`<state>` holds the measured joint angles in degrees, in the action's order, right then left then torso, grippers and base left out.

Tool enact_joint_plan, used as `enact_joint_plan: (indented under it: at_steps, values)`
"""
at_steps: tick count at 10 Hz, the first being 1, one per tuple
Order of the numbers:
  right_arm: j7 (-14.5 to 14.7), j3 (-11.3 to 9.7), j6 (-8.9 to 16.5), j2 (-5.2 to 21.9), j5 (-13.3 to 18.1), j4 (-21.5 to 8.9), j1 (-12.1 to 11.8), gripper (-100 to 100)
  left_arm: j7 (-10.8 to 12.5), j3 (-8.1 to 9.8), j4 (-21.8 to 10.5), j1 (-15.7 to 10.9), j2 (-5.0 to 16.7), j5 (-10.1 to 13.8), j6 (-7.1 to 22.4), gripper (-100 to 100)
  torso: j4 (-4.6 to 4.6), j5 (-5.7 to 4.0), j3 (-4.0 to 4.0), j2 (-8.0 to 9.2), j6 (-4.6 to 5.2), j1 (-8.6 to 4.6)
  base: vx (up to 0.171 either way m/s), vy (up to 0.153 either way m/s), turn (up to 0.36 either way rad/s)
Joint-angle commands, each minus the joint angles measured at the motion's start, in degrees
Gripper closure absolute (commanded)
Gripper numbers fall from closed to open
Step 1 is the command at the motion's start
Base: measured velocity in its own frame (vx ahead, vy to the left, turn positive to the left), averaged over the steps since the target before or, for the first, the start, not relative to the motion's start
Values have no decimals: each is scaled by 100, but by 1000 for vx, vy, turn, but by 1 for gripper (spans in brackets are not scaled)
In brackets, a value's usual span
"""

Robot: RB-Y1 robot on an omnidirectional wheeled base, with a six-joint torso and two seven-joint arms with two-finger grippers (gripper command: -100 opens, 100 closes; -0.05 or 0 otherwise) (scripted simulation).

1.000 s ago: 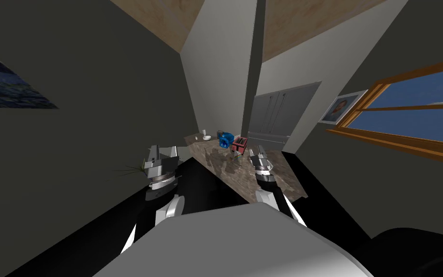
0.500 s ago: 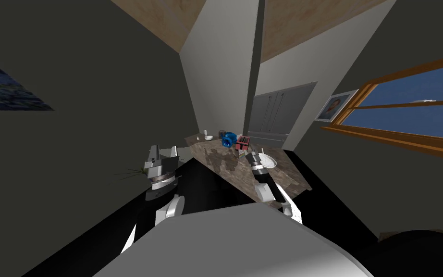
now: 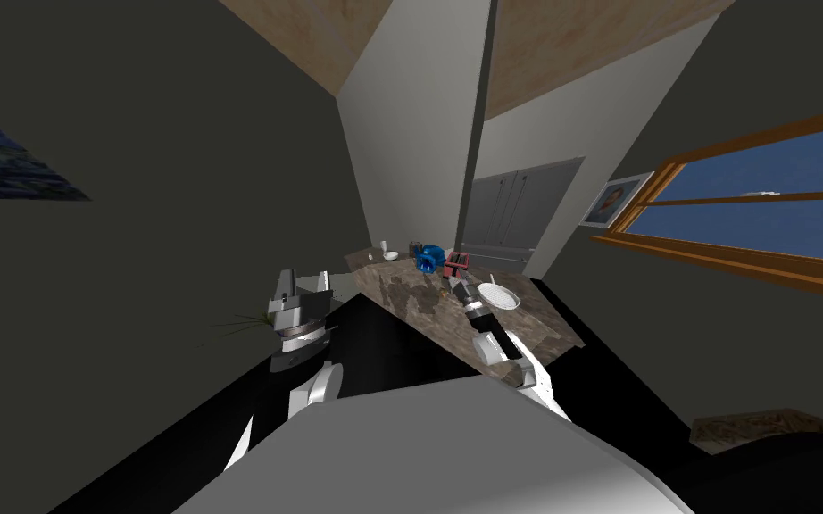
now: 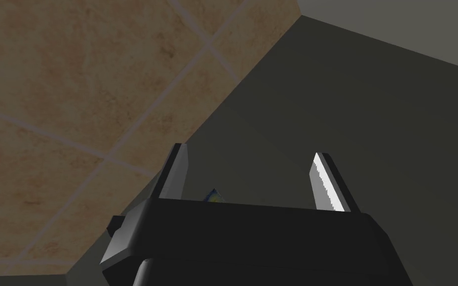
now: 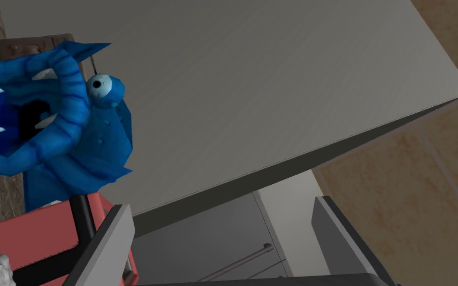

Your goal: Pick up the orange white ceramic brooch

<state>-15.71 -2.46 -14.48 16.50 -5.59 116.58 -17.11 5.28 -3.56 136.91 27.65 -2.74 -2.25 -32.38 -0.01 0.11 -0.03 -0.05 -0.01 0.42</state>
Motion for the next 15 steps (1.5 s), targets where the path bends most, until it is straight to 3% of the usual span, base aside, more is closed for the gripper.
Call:
enact_joint_plan:
  at_steps: [1, 2, 3, 4, 5, 6, 7, 8, 9, 10, 11, 12, 13, 14, 15]
  values:
    - [-263, 2, 286, 241, -22, -199, 244, -100, 0, 0, 0, 0, 0, 0, 0, 0, 0, 0, 0, 0, 0, 0, -6, 150, -56]
    - [-263, 2, 361, 241, -22, -199, 244, -100, 0, 0, 0, 0, 0, 0, 0, 0, 0, 1, 0, 0, 1, 11, 0, 132, -46]
    - [-496, -1, 574, 446, -42, -405, 472, -100, 0, 0, 0, 0, 0, 0, 0, 0, 0, 2, 0, 0, 1, 7, 23, 164, -70]
    - [-496, -1, 662, 446, -42, -405, 472, -100, 0, 0, 0, 0, 0, 0, 0, 0, -1, 3, -4, -8, 0, 17, 13, 131, -45]
    - [-737, -2, 843, 651, -69, -625, 707, -100, 0, 0, 0, 0, 0, 0, 0, 0, -2, 2, -4, -7, 0, 7, 12, 148, -51]
    - [-737, -2, 977, 651, -69, -625, 707, -100, 0, 0, 0, 0, 0, 0, 0, 0, -2, 2, -4, -8, 0, 12, 10, 130, -51]
    - [-985, 1, 1148, 855, -101, -860, 948, -100, 0, 0, 0, 0, 0, 0, 0, 0, -1, 2, -3, -6, 1, 5, 19, 151, -78]
    - [-985, 1, 1304, 855, -101, -860, 948, -100, 0, 0, 0, 0, 0, 0, 0, 0, -2, 2, -5, -9, 1, 12, 6, 137, -35]
    - [-1226, 6, 1474, 1057, -139, -1106, 1194, -100, 0, 0, 0, 0, 0, 0, 0, 0, -2, 2, -3, -6, 0, 8, 24, 161, -77]
    - [-1238, 6, 1643, 1057, -139, -1109, 1194, -100, 0, 0, 0, 1, 0, 0, 0, 0, -2, 3, -6, -11, 1, 15, 10, 135, -50]
    - [-1483, 14, 1818, 1255, -184, -1350, 1443, -100, 0, 0, 0, 0, 0, 0, 0, 0, -2, 2, -5, -8, 1, 7, 22, 151, -82]
    - [-1496, 14, 1991, 1255, -184, -1373, 1443, -100, 0, 0, 0, 1, 0, 0, 0, 0, -2, 3, -7, -13, 0, 12, 20, 120, -43]
    - [-1732, 26, 2190, 1447, -236, -1628, 1695, -100, 0, 0, 0, 0, 0, 0, 0, 0, -3, 1, -7, -11, 1, 1, 27, 150, -80]
    - [-1756, 26, 2332, 1447, -236, -1651, 1695, -100, 0, 0, 0, 1, 0, 0, 0, 0, -3, 2, -8, -15, 1, 10, 28, 133, -50]
    - [-1982, 42, 2516, 1632, -295, -1889, 1948, -100, 0, 0, 0, 0, 0, 0, 0, 0, -3, 2, -8, -14, 1, 4, 38, 140, -85]
